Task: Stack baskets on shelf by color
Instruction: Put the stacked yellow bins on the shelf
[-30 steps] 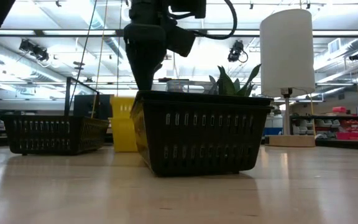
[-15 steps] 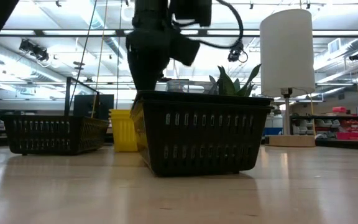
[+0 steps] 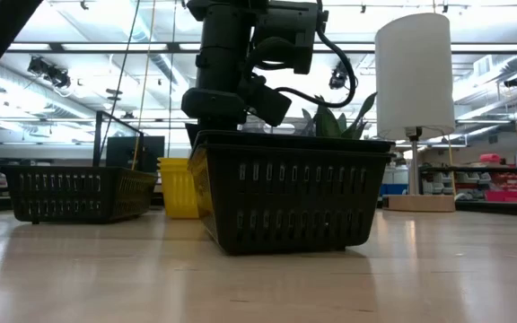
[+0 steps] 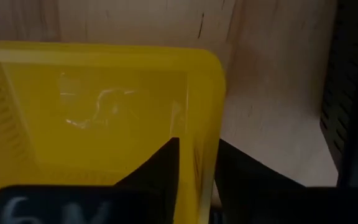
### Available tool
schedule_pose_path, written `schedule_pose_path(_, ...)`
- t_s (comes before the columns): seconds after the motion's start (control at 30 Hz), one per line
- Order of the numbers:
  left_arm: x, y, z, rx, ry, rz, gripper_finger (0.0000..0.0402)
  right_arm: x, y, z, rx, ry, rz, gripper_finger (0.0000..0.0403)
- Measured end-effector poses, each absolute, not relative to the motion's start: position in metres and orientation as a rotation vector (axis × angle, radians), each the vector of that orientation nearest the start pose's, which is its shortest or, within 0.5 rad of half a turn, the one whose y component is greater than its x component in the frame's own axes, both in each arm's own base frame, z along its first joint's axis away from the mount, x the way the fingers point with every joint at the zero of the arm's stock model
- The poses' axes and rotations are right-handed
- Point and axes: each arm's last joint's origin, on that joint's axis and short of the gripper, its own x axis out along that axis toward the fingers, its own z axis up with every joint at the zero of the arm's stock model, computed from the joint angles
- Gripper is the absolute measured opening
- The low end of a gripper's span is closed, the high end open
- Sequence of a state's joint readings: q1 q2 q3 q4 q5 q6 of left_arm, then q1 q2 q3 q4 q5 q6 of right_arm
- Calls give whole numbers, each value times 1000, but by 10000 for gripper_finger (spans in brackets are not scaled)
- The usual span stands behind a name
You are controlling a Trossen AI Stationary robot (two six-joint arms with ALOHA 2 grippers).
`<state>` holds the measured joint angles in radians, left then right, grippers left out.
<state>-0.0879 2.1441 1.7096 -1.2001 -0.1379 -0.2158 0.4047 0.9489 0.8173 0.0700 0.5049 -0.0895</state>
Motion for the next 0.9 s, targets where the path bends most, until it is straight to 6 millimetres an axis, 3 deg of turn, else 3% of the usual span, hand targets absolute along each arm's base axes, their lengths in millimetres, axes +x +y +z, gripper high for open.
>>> schedule_pose_path(0.23,402,-34,180,43,1621,191,21,198,70,340,-116,59,-97,108)
schedule_pose_path(0.47,390,-35,190,61,1728,209,27,198,70,340,-116,59,-98,108)
schedule_pose_path(0.9,367,-44,257,10,1619,223,23,198,70,340,-115,56,-98,108)
